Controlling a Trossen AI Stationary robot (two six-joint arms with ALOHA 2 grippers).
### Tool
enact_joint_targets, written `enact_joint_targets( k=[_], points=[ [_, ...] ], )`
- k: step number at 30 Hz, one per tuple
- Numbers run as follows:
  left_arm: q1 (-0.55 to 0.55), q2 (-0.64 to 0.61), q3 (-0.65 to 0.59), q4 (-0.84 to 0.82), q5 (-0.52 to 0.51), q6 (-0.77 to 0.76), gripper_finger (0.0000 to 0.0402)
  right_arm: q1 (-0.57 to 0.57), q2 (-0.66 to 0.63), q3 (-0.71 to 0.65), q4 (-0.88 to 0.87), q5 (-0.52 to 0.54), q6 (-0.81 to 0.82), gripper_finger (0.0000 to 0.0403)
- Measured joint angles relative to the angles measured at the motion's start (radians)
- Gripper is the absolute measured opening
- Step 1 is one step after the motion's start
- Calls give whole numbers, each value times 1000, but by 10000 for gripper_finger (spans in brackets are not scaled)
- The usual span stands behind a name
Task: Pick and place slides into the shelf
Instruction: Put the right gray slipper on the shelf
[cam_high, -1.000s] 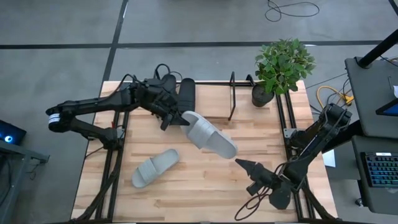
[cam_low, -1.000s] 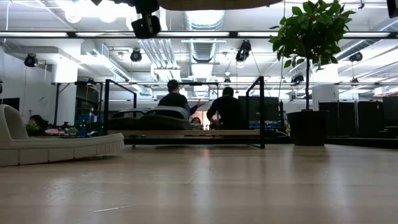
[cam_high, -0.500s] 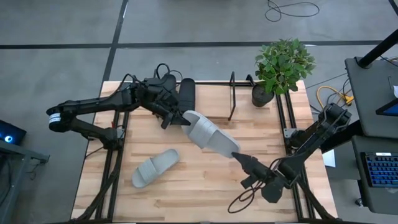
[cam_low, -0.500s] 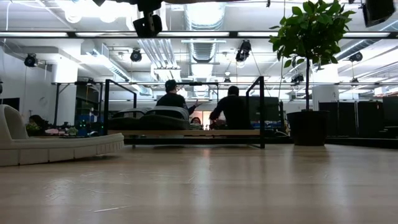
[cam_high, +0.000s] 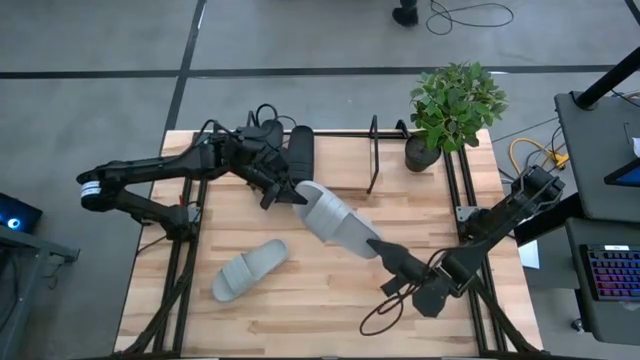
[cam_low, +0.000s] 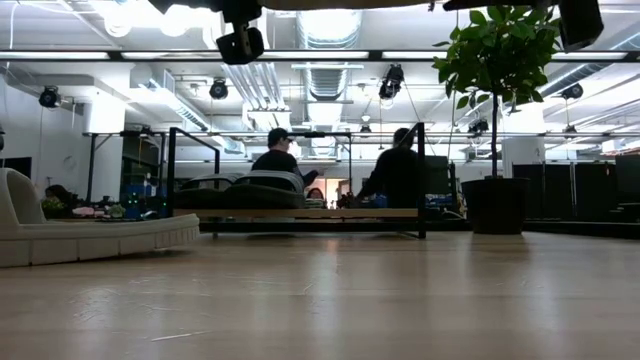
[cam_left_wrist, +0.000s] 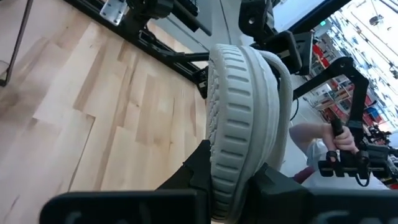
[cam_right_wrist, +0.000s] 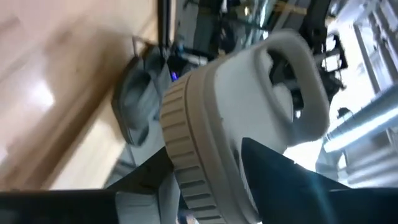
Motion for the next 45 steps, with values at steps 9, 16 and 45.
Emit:
enact_joint_targets(
  k=[9,16,45],
  points=[
    [0,12,-2,-3,1,0,12,-4,1,12,40,-69,-27,98],
    [1,14,-2,1,-2,28,34,-3,2,60,40,-75,67,49],
    [0,-102,-2,86,-293,520,166,10,-5,79,39,119,281,47]
  ],
)
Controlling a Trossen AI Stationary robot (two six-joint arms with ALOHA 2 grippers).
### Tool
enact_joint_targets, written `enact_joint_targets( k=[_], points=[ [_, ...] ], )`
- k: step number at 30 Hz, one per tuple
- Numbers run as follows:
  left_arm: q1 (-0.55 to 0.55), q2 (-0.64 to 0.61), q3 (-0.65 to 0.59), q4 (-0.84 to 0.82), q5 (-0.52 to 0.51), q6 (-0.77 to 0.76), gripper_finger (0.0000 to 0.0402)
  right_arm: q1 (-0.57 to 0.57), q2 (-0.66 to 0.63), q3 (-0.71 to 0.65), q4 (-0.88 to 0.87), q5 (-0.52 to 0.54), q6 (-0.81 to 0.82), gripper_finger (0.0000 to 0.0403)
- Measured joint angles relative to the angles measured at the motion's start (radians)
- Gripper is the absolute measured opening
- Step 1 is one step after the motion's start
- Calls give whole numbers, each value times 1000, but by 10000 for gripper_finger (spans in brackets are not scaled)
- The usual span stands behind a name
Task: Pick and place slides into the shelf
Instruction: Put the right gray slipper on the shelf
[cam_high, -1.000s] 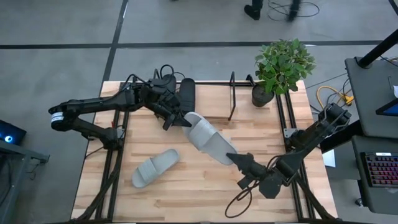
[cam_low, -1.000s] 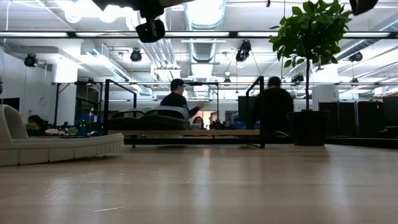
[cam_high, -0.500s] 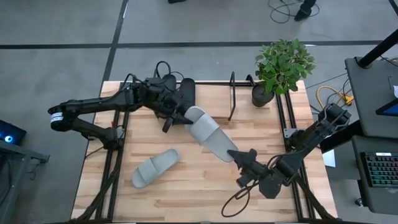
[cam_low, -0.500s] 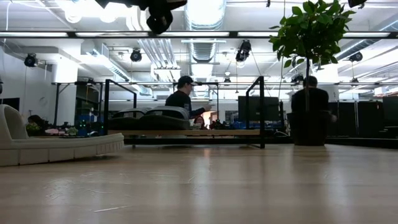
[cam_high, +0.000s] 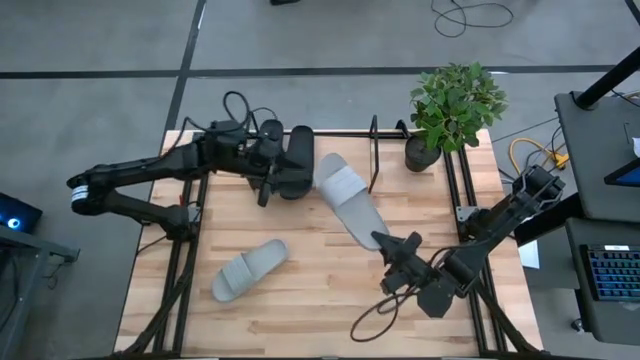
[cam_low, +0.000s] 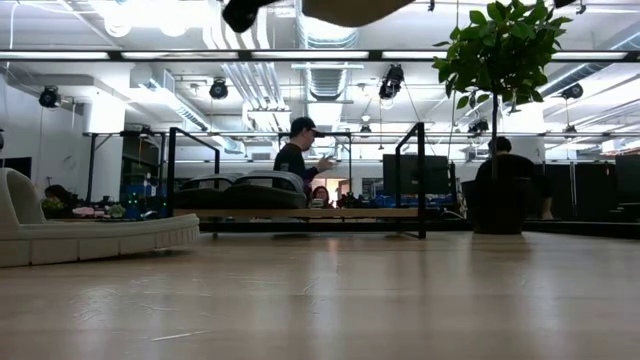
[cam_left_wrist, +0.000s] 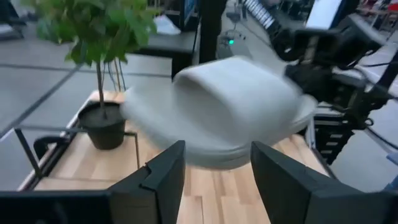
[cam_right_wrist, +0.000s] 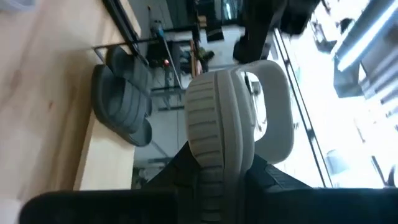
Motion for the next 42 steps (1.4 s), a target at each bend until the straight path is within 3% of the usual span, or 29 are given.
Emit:
enact_joint_targets(
  k=[6,14,17,24,28,32,38,42],
  points=[
    [0,-99,-19,-12,-68,-2,166,-1,0,-1,-1,21,143,46],
    [-11,-237,-175,-15,-285,-3,166,-30,7,-1,-2,-84,476,46],
    [-14,-280,-286,75,-343,-5,166,-47,7,-1,-1,-82,543,45],
    [-15,-330,-602,498,-341,-61,166,-132,7,-1,5,-62,668,45],
    [-15,-352,-676,702,-341,-22,166,-186,7,-1,8,-62,728,45],
    [-17,-416,-683,704,-333,-30,166,-237,22,-1,75,-54,740,45],
    [-19,-460,-690,688,-272,-31,166,-314,175,18,368,-37,464,45],
    [-20,-465,-696,675,-265,-30,167,-350,263,86,397,-4,417,45]
  ],
)
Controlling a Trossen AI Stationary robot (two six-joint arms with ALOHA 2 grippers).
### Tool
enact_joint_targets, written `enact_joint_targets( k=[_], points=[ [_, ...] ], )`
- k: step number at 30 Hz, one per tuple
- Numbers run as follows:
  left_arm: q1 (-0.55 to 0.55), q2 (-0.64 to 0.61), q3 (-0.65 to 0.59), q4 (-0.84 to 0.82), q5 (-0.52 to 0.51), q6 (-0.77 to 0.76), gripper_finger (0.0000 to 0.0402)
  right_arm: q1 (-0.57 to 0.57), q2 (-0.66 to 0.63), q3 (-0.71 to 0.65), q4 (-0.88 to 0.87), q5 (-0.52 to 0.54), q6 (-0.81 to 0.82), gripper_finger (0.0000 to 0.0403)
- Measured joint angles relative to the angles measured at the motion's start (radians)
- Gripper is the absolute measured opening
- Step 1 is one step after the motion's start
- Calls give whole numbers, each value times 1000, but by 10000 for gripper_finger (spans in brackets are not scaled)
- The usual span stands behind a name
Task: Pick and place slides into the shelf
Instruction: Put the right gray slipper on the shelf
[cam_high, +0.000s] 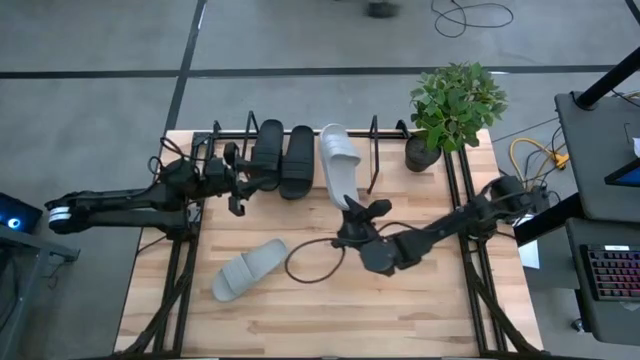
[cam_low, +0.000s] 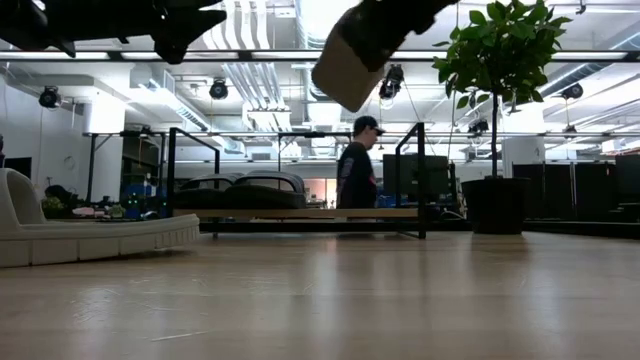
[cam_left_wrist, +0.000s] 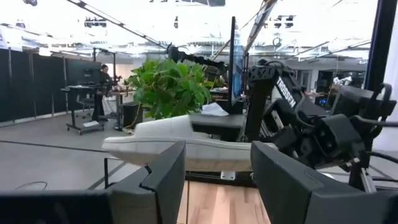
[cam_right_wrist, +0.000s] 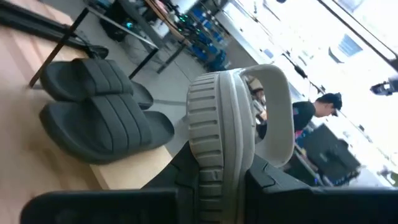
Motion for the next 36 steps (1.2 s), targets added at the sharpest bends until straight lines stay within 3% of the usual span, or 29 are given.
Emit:
enact_joint_targets(
  k=[18,25,31,36],
  points=[
    [0,-26,0,-43,6,0,167,-127,277,112,-36,30,-23,45],
    [0,-58,0,-90,6,1,167,-151,312,103,-52,-4,74,45],
    [0,-70,-1,-101,6,1,167,-157,302,118,-201,-63,131,45],
    [0,-63,-1,-102,6,1,167,-183,301,154,-490,-163,390,45]
  ],
)
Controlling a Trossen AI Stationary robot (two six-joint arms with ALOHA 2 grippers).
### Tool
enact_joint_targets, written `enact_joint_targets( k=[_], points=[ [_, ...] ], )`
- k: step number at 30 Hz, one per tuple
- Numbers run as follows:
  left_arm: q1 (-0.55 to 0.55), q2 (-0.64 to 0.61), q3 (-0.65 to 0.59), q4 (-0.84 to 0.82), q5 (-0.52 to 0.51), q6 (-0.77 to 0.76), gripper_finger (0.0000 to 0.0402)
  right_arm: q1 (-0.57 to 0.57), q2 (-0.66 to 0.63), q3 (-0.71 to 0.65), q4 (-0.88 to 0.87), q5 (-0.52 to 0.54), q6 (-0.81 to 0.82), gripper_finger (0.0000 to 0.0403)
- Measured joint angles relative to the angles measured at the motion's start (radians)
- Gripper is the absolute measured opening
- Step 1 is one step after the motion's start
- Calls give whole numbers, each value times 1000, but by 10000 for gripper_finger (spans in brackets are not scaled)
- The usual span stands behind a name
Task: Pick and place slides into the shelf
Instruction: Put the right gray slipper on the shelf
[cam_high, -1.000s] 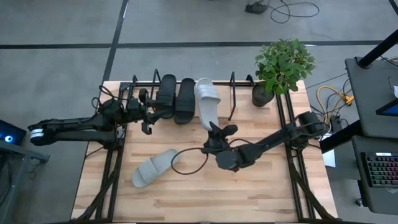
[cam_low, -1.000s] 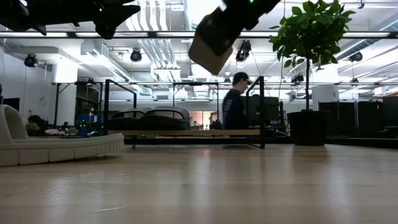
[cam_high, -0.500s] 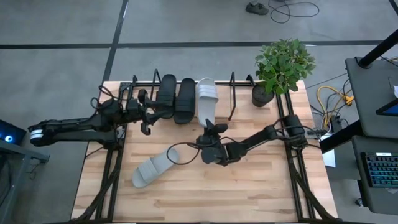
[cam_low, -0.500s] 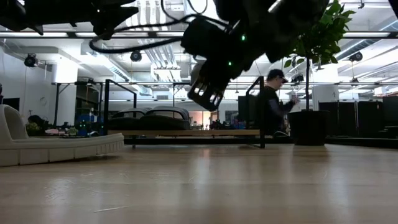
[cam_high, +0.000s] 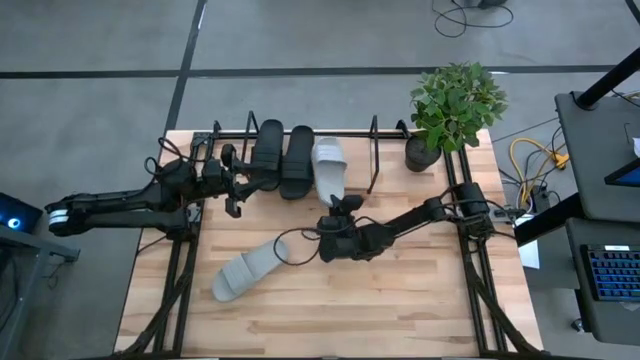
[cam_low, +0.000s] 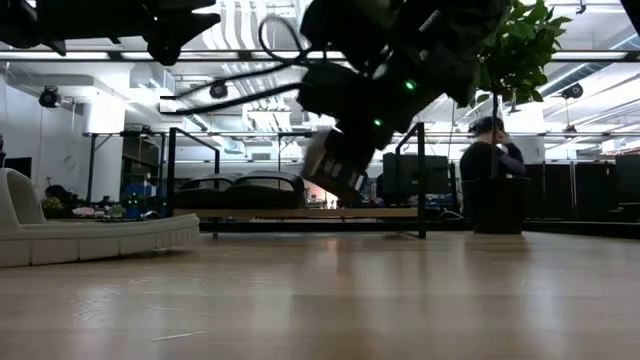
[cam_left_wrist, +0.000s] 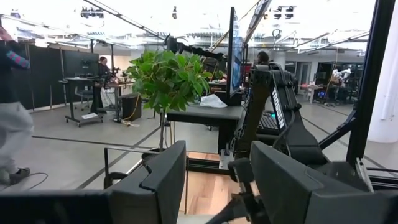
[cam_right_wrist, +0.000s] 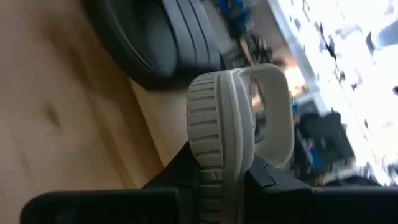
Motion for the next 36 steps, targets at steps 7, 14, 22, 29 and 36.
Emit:
enact_joint_targets(
  k=[7,14,22,29,36],
  points=[
    [0,4,0,1,0,0,167,-44,0,20,-312,-5,332,45],
    [0,4,0,2,0,0,167,-74,22,30,-297,-72,228,45],
    [0,5,0,4,-1,0,167,-96,92,119,-268,-73,112,45],
    [0,5,0,1,-1,0,167,-137,127,153,-265,-107,86,45],
    [0,5,0,1,-1,6,167,-143,127,167,-241,-159,76,45]
  ],
)
